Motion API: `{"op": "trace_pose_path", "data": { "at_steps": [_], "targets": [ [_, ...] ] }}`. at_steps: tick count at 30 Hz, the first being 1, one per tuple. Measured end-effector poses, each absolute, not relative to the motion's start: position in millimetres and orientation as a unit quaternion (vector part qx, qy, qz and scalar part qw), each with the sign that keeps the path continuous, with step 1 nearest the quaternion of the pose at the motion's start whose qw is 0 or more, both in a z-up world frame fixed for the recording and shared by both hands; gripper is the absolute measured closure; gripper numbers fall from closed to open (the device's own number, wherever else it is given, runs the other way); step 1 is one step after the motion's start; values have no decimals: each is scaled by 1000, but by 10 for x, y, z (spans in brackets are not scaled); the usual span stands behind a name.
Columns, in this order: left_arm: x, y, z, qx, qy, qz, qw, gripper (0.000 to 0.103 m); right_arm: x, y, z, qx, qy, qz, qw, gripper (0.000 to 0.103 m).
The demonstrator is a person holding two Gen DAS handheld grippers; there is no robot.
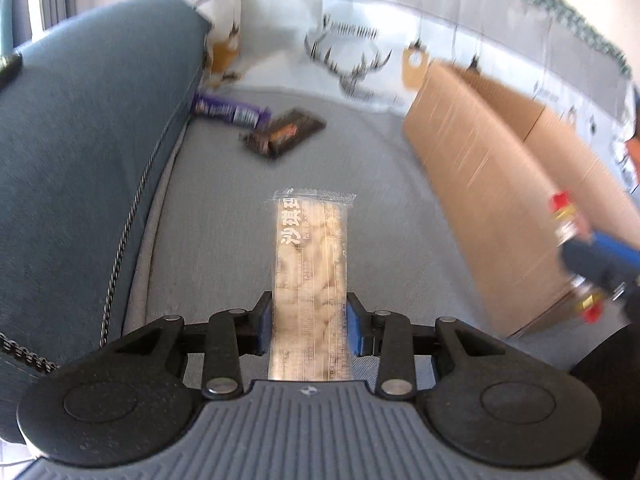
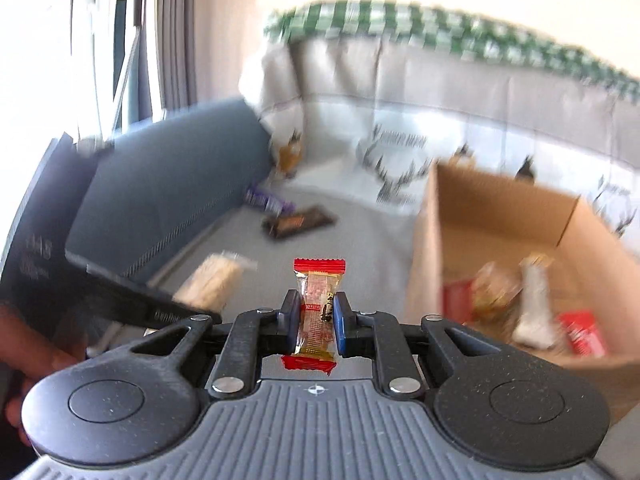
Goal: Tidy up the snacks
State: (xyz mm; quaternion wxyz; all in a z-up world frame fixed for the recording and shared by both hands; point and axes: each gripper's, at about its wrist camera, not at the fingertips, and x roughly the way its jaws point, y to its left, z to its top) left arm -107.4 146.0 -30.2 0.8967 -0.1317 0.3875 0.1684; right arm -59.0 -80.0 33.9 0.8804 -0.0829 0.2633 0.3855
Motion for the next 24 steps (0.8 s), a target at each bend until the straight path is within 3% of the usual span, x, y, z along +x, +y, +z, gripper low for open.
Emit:
{"op": "trace_pose_path", "data": {
  "at_steps": [10, 24],
  "targets": [
    [-1273, 1302, -63, -130, 286, 144, 939, 63, -411, -1518, 813, -49, 183, 315, 930, 85],
    [-1160, 1268, -86, -106, 284, 134, 943, 63, 142, -1998, 542, 29, 221, 286, 932, 85]
  ]
}}
